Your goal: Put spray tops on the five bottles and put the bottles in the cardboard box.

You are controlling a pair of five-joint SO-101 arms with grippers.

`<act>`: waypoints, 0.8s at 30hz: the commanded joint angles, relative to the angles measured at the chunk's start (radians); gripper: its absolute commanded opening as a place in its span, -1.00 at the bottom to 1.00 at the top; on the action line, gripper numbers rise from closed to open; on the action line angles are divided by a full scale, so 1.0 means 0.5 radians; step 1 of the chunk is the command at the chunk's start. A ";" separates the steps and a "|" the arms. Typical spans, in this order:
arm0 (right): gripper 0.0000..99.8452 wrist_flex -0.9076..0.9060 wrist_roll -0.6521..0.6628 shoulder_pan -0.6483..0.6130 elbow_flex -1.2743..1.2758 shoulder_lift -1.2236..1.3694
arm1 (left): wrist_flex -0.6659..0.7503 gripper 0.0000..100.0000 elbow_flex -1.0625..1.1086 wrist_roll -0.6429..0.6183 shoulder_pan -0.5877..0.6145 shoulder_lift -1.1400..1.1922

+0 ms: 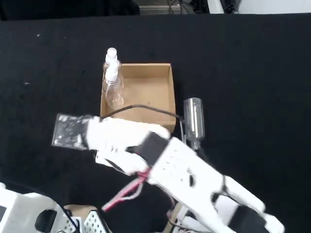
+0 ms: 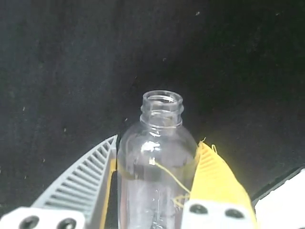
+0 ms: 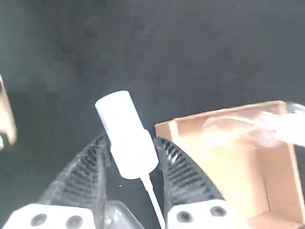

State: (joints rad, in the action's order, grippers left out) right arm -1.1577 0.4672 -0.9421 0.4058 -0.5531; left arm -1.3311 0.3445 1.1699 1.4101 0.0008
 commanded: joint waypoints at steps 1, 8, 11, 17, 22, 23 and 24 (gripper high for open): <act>-0.98 -0.126 -0.215 0.095 -0.272 -0.275 | 0.000 -0.94 -0.081 -0.104 -0.124 -0.261; -0.98 -0.135 -0.651 0.362 -0.655 -0.422 | 0.104 -0.94 0.272 -0.377 -0.379 -0.835; -0.98 -0.135 -0.792 0.414 -0.802 -0.425 | 0.193 -0.94 0.416 -0.644 -0.588 -1.071; -0.98 -0.135 -0.970 0.580 -1.149 -0.431 | 0.212 -0.94 0.554 -1.243 -1.057 -1.550; -0.98 -0.117 -1.025 0.647 -1.386 -0.428 | 0.218 -0.94 0.628 -1.691 -1.428 -1.795; -0.98 -0.086 -1.025 0.657 -1.410 -0.428 | 0.218 -0.94 0.624 -1.774 -1.496 -1.835; -0.98 -0.052 -1.025 0.669 -1.419 -0.428 | 0.218 -0.94 0.621 -1.850 -1.560 -1.872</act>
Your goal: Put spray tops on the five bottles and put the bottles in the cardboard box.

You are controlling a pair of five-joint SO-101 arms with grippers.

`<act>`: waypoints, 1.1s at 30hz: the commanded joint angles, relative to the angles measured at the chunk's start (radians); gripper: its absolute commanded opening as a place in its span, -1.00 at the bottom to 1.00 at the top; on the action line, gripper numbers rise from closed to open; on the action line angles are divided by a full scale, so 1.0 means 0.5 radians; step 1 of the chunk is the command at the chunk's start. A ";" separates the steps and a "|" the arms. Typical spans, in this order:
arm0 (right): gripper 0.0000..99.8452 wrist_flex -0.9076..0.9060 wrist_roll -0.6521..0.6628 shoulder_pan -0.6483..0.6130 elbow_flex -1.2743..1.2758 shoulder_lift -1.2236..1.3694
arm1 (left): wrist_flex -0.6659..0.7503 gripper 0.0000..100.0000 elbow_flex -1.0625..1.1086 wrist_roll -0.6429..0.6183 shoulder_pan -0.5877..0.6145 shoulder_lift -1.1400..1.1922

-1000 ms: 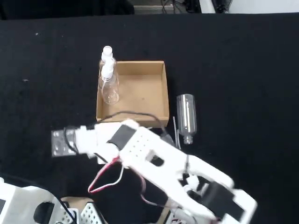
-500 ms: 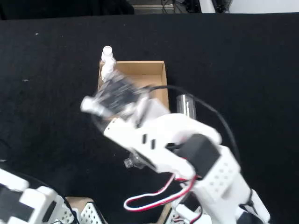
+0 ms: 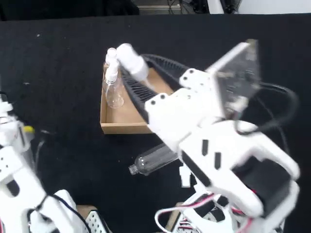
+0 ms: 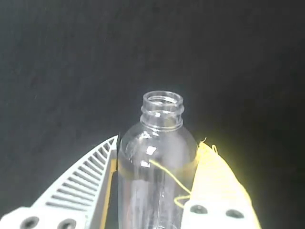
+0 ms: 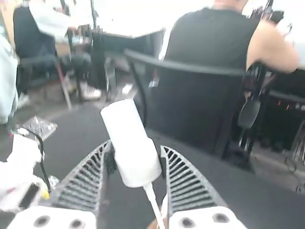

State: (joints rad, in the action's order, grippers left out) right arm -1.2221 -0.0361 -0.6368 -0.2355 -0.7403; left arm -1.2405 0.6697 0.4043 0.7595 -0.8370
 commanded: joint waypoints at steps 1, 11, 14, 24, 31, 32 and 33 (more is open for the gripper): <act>-0.98 0.123 -0.018 0.071 -0.137 -0.054 | 0.037 -0.94 -0.035 -0.381 -0.324 -0.230; -0.98 0.215 -0.752 0.331 -0.115 -0.044 | 0.540 -0.94 0.342 -0.764 -0.891 -0.638; -0.98 0.270 -0.776 0.301 -0.005 -0.057 | 0.746 -0.94 0.563 -0.804 -1.033 -0.829; -0.98 0.660 -0.930 0.258 0.456 -0.195 | 1.068 -0.94 1.076 -0.807 -1.321 -1.258; -0.98 1.298 -0.936 0.175 1.048 -0.499 | 1.274 -0.93 1.306 -0.810 -1.524 -1.547; -0.98 1.387 -0.936 0.166 1.112 -0.526 | 1.316 -0.93 1.343 -0.810 -1.551 -1.596; -0.98 1.455 -0.936 0.157 1.155 -0.551 | 1.356 -0.93 1.382 -0.810 -1.576 -1.639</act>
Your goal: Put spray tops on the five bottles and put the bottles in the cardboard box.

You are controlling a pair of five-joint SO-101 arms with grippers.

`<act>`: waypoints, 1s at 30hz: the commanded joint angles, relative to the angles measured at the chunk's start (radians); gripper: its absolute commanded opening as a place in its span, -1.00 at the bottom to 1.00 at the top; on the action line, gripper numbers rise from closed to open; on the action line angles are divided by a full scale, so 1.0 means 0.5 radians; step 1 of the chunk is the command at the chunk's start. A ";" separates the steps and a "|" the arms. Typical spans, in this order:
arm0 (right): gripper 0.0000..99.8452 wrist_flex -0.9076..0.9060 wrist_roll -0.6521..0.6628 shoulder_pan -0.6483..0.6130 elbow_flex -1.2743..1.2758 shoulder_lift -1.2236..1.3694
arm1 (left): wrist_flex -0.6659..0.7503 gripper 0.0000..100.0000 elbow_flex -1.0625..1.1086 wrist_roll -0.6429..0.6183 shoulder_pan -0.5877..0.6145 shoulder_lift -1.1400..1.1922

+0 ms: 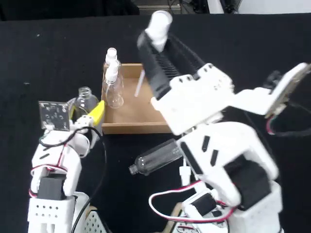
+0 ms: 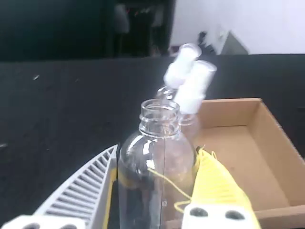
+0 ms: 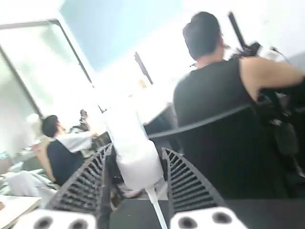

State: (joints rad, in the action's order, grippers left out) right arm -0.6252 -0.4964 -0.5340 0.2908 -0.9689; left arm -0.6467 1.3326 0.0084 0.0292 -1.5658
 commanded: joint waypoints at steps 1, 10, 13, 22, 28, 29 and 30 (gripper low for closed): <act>-0.98 0.316 -0.012 -0.052 0.127 -0.112 | 0.215 -0.93 0.097 -0.018 -0.143 -0.230; -0.98 0.399 -0.012 -0.046 0.127 -0.032 | 0.675 -0.93 0.529 -0.003 -0.388 -0.519; -0.98 0.399 -0.012 -0.049 0.130 -0.023 | 0.881 -0.93 0.628 -0.015 -0.428 -0.509; -0.98 0.411 0.163 -0.052 0.143 -0.008 | 1.031 -0.94 0.732 -0.015 -0.425 -0.509; -0.98 0.810 0.196 -0.052 0.318 0.133 | 1.025 -0.94 0.732 -0.009 -0.413 -0.509; -0.98 0.893 0.203 -0.052 0.336 0.180 | 1.025 -0.94 0.732 -0.006 -0.410 -0.509; -0.98 0.957 0.206 -0.052 0.345 0.226 | 1.022 -0.94 0.732 -0.006 -0.410 -0.509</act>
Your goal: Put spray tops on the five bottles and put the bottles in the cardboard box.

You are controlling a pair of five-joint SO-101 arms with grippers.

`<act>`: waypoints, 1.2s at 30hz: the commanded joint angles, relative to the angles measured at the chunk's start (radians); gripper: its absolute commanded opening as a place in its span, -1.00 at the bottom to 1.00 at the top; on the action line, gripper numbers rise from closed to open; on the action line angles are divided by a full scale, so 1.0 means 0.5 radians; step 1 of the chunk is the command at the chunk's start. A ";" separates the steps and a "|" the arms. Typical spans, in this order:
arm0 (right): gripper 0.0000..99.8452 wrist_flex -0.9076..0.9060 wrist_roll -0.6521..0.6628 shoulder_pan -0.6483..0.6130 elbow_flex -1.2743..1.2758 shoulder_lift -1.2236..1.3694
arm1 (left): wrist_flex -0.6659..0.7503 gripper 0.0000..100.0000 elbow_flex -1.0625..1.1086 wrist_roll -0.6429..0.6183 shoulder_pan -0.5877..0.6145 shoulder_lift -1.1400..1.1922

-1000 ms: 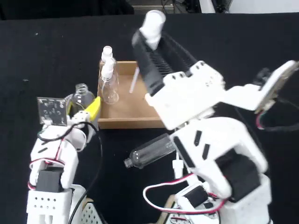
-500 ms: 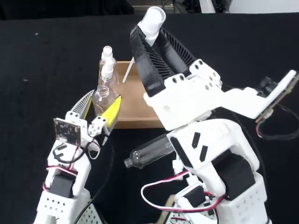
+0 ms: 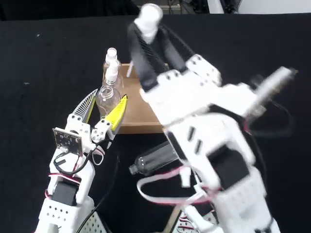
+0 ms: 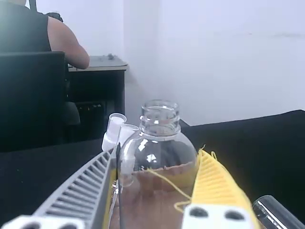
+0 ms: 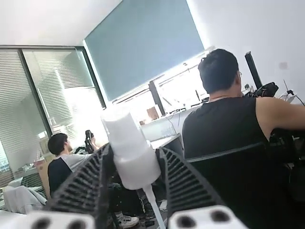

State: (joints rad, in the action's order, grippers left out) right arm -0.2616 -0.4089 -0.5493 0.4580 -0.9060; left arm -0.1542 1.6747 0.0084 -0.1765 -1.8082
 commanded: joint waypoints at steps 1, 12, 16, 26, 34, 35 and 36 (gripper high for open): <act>-0.98 0.270 0.031 -0.021 0.011 0.143 | 0.037 -0.94 0.048 -0.012 -0.002 -0.025; -0.98 0.061 0.095 -0.132 -0.014 0.213 | 0.034 -0.94 0.048 -0.003 0.002 -0.025; -0.98 -0.064 0.178 -0.132 -0.020 0.213 | 0.040 -0.94 0.048 -0.003 0.002 -0.025; -0.98 -0.061 0.190 -0.264 -0.017 0.213 | 0.034 -0.94 0.048 -0.003 -0.002 -0.025; -0.98 -0.061 0.193 -0.322 -0.008 0.226 | 0.034 -0.94 0.048 -0.003 -0.002 -0.025; -0.98 -0.061 0.193 -0.319 -0.008 0.226 | 0.034 -0.94 0.048 -0.003 -0.002 -0.025; -0.98 -0.055 0.193 -0.319 -0.008 0.226 | 0.034 -0.94 0.048 -0.003 -0.002 -0.025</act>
State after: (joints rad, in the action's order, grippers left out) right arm -0.2923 -0.3230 -0.6951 0.4703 -0.7956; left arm -0.1542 1.6747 0.0084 -0.1765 -1.8082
